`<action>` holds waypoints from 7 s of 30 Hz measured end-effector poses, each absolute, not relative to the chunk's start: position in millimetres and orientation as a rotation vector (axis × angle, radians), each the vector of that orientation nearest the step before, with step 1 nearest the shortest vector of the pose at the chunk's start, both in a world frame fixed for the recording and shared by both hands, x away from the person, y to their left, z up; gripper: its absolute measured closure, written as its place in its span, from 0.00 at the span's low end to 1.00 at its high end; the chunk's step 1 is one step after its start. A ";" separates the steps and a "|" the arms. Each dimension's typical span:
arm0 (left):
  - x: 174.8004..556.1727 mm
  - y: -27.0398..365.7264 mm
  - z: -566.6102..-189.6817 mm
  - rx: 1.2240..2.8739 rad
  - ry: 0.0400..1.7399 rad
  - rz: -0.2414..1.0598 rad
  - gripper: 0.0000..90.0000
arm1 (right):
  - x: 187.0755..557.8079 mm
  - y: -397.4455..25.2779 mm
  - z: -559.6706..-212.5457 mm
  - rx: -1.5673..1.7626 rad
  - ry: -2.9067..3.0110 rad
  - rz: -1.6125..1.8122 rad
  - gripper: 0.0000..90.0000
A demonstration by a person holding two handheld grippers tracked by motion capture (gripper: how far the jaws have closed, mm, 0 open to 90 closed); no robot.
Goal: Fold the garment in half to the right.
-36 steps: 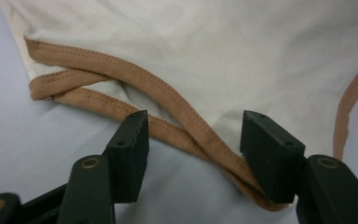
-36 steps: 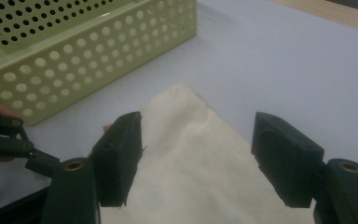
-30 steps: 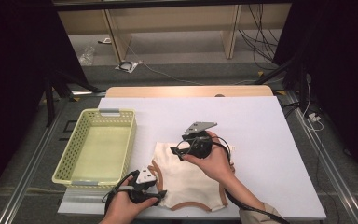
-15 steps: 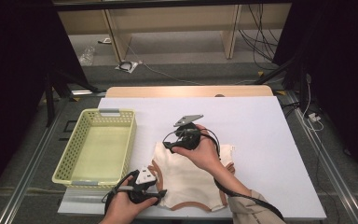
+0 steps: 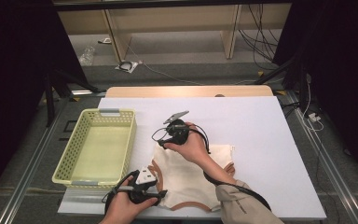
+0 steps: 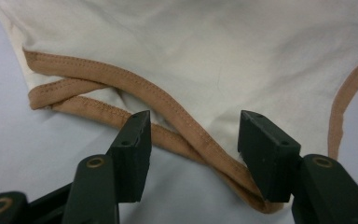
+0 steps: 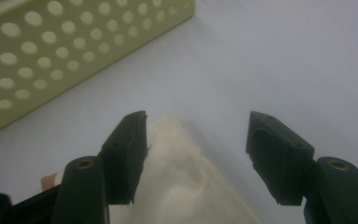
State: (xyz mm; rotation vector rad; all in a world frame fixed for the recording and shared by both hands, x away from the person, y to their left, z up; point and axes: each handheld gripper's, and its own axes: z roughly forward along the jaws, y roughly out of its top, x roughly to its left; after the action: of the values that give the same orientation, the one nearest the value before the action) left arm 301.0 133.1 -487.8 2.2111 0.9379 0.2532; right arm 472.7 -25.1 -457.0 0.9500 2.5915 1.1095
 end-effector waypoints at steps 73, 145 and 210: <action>299.1 130.4 -489.3 2.237 0.917 0.253 0.53 | 479.5 12.5 -481.6 0.768 2.766 0.893 0.98; 303.2 134.4 -486.2 2.199 0.928 0.155 0.97 | 479.2 14.7 -480.2 0.779 2.770 0.872 0.99; 296.1 167.5 -460.5 2.060 0.963 0.162 0.97 | 473.9 17.3 -448.9 0.737 2.622 1.115 0.99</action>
State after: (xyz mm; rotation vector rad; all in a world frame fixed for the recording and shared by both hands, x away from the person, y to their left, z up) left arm 296.1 167.5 -460.5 2.0600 0.9630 0.1624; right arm 473.9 17.3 -448.9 0.7366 2.6222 1.1153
